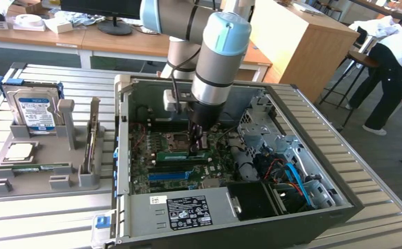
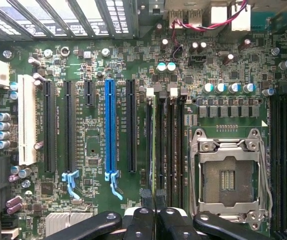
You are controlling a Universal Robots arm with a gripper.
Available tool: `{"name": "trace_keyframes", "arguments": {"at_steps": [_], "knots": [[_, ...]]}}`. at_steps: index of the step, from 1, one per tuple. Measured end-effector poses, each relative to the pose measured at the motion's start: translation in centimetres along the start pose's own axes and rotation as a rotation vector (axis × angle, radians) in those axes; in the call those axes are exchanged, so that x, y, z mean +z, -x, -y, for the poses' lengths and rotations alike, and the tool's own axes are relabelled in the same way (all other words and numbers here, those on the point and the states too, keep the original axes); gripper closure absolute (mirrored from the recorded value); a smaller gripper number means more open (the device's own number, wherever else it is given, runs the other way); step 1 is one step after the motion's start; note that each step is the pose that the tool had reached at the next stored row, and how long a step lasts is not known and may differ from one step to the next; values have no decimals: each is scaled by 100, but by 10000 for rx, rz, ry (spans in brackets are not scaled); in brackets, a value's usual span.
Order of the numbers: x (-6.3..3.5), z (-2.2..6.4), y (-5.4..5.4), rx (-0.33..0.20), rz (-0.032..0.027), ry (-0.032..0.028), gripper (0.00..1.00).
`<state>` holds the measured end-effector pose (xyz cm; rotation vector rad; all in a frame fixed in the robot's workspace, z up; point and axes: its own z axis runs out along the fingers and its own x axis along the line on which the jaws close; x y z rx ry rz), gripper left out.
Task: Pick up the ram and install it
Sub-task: 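Insert the ram into the slot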
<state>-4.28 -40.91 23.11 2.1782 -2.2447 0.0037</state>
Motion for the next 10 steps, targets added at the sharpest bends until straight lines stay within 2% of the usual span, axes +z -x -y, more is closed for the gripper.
{"name": "trace_keyframes", "arguments": {"at_steps": [10], "knots": [[3,2,9,0,-2,1,89]]}}
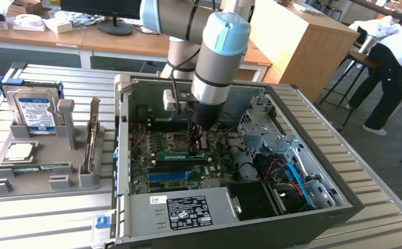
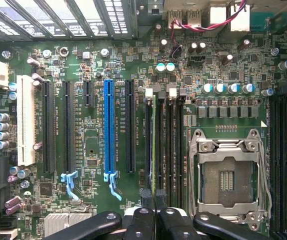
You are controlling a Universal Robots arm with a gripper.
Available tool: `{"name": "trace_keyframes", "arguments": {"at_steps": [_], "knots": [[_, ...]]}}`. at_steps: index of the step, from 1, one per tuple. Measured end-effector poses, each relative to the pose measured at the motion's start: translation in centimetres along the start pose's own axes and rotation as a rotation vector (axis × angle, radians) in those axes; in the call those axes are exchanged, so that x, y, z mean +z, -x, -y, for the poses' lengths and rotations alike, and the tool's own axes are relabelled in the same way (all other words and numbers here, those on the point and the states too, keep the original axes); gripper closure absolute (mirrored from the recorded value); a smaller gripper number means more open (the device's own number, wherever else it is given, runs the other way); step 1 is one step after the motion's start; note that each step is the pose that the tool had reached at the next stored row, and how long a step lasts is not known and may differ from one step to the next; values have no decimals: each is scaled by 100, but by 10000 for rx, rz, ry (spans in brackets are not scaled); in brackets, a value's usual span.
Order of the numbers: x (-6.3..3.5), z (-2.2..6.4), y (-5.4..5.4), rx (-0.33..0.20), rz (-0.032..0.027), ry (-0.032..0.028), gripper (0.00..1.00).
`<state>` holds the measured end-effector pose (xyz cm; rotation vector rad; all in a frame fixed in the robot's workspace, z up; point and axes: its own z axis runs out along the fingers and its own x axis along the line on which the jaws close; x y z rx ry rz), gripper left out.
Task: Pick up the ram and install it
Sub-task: 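Insert the ram into the slot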
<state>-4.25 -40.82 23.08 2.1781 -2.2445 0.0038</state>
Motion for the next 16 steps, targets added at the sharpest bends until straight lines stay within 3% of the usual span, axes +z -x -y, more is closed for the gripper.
{"name": "trace_keyframes", "arguments": {"at_steps": [16], "knots": [[24,12,1,-1,2,-1,89]]}}
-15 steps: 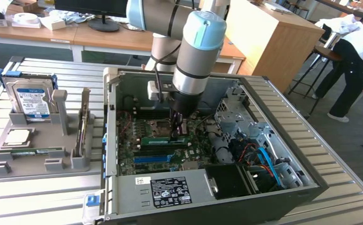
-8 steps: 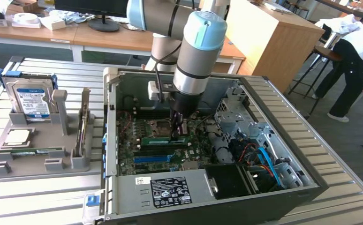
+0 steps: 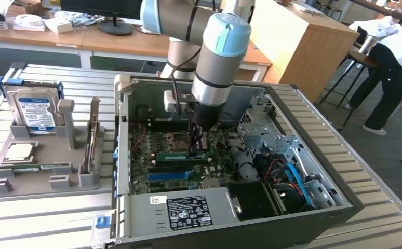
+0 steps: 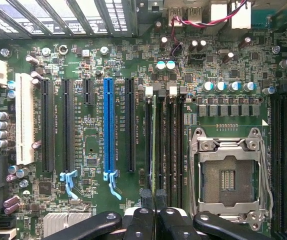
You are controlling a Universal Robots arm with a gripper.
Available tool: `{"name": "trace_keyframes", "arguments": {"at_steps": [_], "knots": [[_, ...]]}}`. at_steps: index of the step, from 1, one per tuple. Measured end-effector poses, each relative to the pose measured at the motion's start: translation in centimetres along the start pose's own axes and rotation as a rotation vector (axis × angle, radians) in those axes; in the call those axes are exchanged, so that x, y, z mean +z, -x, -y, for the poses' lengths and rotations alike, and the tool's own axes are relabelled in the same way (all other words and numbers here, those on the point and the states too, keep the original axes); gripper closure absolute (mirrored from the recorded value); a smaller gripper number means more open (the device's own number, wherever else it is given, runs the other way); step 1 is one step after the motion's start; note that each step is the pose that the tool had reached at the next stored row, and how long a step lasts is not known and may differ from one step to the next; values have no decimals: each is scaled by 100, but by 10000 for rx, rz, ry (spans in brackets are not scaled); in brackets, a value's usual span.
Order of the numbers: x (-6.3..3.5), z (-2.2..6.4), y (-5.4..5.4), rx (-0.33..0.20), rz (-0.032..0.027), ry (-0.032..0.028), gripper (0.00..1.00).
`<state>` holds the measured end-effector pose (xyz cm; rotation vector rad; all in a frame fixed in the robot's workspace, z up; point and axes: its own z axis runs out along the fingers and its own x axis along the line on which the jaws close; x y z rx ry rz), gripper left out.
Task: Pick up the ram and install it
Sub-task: 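Insert the ram into the slot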
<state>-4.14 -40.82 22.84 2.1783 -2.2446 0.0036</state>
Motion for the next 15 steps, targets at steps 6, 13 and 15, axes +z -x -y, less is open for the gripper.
{"name": "trace_keyframes", "arguments": {"at_steps": [6,13,15], "knots": [[14,0,0,0,-4,1,89],[15,0,0,-22,-2,0,89],[15,1,0,-44,-2,0,89]]}}
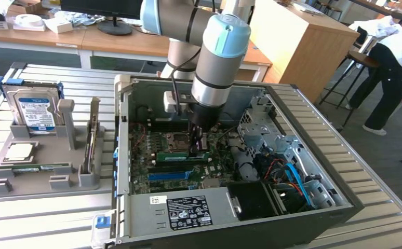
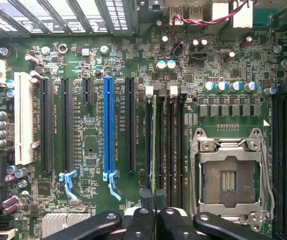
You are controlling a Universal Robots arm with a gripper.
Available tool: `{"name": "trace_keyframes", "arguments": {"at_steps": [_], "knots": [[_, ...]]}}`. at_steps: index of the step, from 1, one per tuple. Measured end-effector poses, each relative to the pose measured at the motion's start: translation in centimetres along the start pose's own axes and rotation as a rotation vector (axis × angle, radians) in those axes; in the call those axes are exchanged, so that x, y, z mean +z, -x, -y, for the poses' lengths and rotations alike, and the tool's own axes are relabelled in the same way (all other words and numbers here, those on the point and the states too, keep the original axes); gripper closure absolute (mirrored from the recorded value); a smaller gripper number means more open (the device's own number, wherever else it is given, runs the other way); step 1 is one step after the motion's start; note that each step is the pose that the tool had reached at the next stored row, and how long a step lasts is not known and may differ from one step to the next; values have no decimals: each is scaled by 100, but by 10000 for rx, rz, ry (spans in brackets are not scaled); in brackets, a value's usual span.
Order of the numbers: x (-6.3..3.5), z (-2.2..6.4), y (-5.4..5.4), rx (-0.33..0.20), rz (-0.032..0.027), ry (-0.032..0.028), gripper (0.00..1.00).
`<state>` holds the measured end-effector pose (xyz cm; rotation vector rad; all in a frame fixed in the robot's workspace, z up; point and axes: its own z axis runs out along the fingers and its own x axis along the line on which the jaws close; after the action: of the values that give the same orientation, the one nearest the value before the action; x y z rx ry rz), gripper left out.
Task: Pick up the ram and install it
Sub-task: 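Insert the ram into the slot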
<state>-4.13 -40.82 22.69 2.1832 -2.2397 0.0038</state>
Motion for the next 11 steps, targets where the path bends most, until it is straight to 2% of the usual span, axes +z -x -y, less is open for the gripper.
{"name": "trace_keyframes", "arguments": {"at_steps": [11], "knots": [[-19,6,0,-9,-1,2,89]]}}
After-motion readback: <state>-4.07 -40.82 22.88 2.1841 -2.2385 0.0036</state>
